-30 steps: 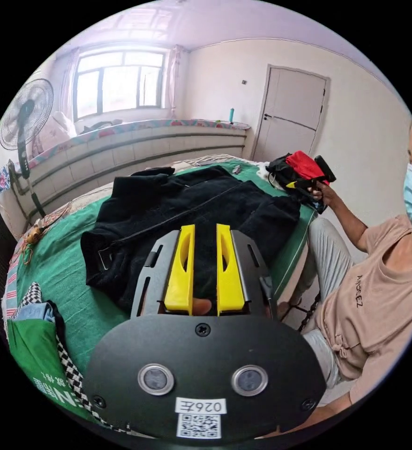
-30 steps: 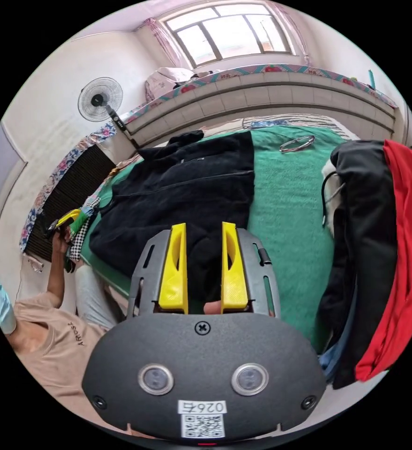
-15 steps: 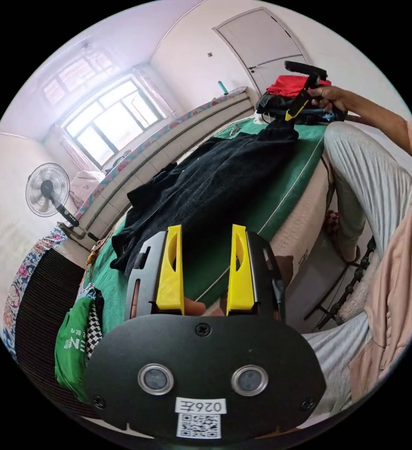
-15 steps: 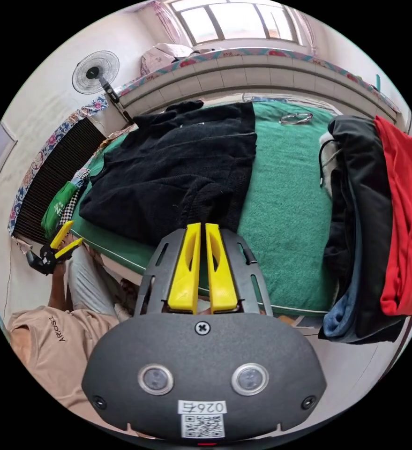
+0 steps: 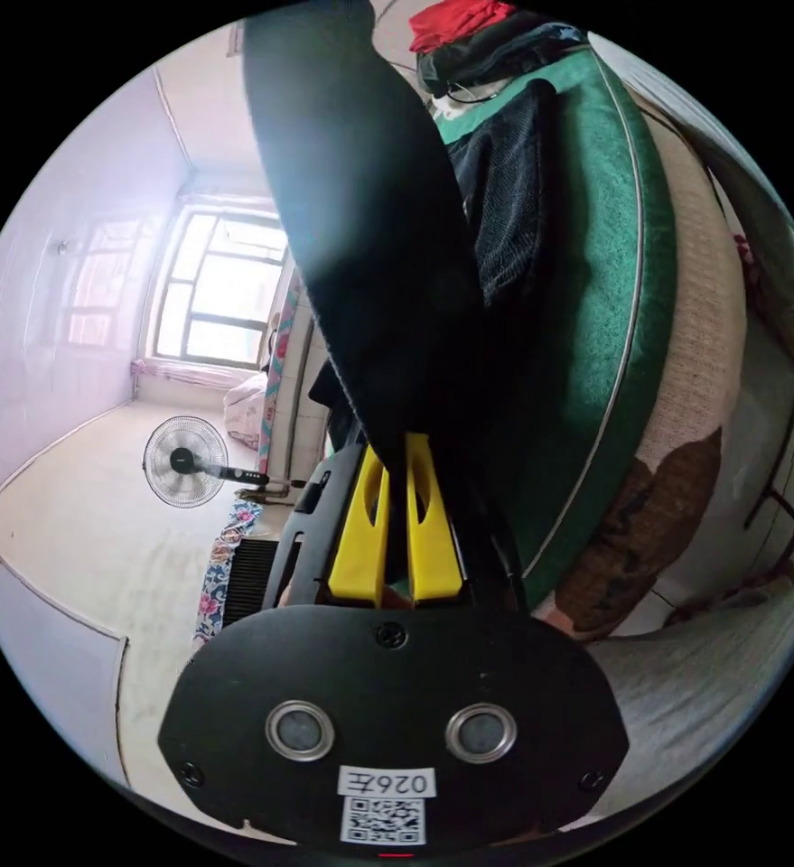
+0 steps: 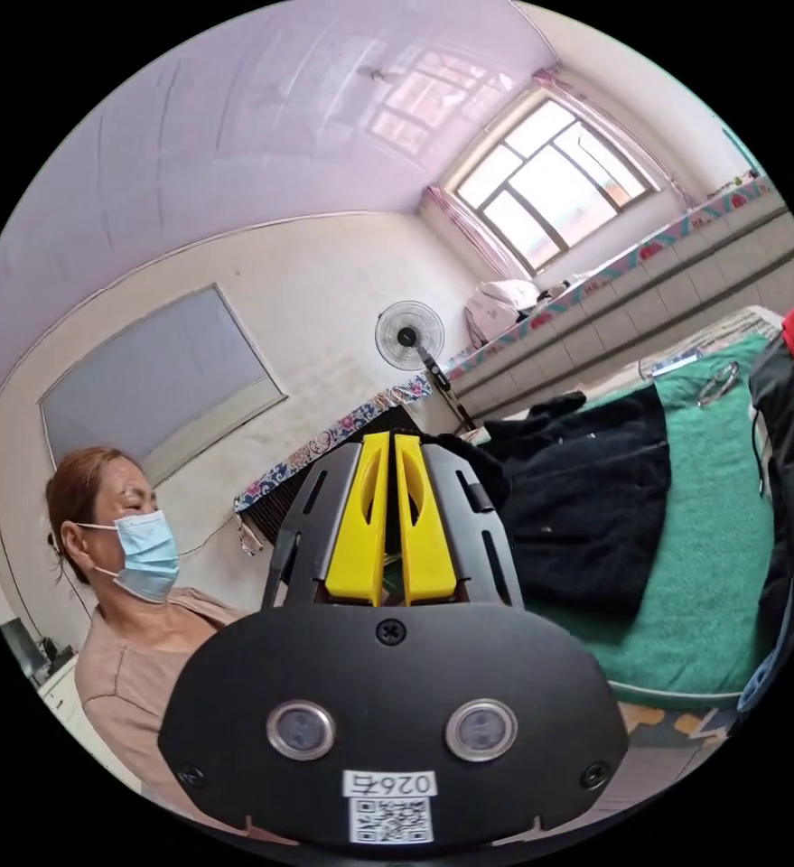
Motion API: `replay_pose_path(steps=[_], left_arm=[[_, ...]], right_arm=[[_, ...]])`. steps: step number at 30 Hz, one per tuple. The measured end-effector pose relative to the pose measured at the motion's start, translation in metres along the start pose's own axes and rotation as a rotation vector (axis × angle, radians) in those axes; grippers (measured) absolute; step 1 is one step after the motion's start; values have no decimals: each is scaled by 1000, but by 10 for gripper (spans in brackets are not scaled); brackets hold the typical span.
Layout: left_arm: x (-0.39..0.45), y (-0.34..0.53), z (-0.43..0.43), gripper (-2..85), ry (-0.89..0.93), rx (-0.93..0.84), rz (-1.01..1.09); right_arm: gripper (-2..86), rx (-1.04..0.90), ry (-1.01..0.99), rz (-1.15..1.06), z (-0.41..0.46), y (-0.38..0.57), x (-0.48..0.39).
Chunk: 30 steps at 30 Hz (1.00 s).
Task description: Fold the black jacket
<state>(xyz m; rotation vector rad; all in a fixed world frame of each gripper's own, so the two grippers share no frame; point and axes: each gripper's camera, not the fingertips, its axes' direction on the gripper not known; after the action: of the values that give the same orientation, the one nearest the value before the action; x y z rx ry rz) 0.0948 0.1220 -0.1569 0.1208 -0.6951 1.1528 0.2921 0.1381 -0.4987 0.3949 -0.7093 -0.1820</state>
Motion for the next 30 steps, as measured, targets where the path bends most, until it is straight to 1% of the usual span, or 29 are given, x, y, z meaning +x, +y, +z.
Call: replay_pose_path(steps=[2,3,5,6,8,9,10,11,12,13,14,15,16,17,19,21,23,24,25,26,27,28,29,30], left_arm=[[-38,2,2,14,146,25,16],[-50,4,5,12,184,41,8],[-108,17,23,7,370,121,-57],[-124,20,30,7,421,138,-78],[-186,34,77,8,707,224,-167],[-199,38,94,10,780,242,-199],[-224,44,134,14,934,269,-271],[-244,52,184,19,1113,269,-390],[-251,56,210,24,1218,254,-458],[-261,69,259,34,1423,239,-587],[-264,85,294,47,1554,265,-699],[-266,93,305,53,1576,279,-753],[-270,110,315,53,1552,306,-841],[-274,123,314,52,1506,365,-881],[-279,136,305,48,1450,399,-899],[-284,136,293,36,1378,374,-870],[-290,125,275,7,1261,335,-782],[-290,121,272,0,1234,321,-752],[-288,112,270,-3,1176,265,-685],[-283,104,273,-6,1115,165,-606],[-279,101,277,-6,1088,112,-570],[-272,98,287,-7,1090,78,-525],[-279,107,296,-7,1135,125,-595],[-284,112,302,-7,1181,132,-619]], right_arm=[[-15,2,60,-56,13,-18,-18],[-15,5,84,-72,17,-23,-22],[-15,22,195,-129,39,-49,-32],[-15,28,222,-141,46,-57,-33],[-15,30,308,-151,85,-91,-22],[-14,28,320,-154,99,-101,-16],[-13,6,351,-157,131,-121,-1],[-9,-45,411,-166,171,-142,19],[-7,-77,450,-162,193,-152,33],[3,-145,534,-129,238,-169,65],[17,-254,618,-42,282,-181,106],[26,-329,659,14,302,-185,127],[44,-457,706,95,333,-185,161],[45,-512,687,121,351,-180,178],[40,-495,628,123,361,-164,185],[34,-506,590,110,367,-147,187],[23,-523,586,107,373,-128,193],[21,-526,578,111,375,-124,195],[16,-527,554,126,380,-118,199],[11,-517,522,141,385,-114,203],[8,-509,507,148,389,-112,205],[1,-506,480,142,399,-109,208],[-4,-550,487,121,416,-104,214],[-6,-605,509,118,428,-101,220]])
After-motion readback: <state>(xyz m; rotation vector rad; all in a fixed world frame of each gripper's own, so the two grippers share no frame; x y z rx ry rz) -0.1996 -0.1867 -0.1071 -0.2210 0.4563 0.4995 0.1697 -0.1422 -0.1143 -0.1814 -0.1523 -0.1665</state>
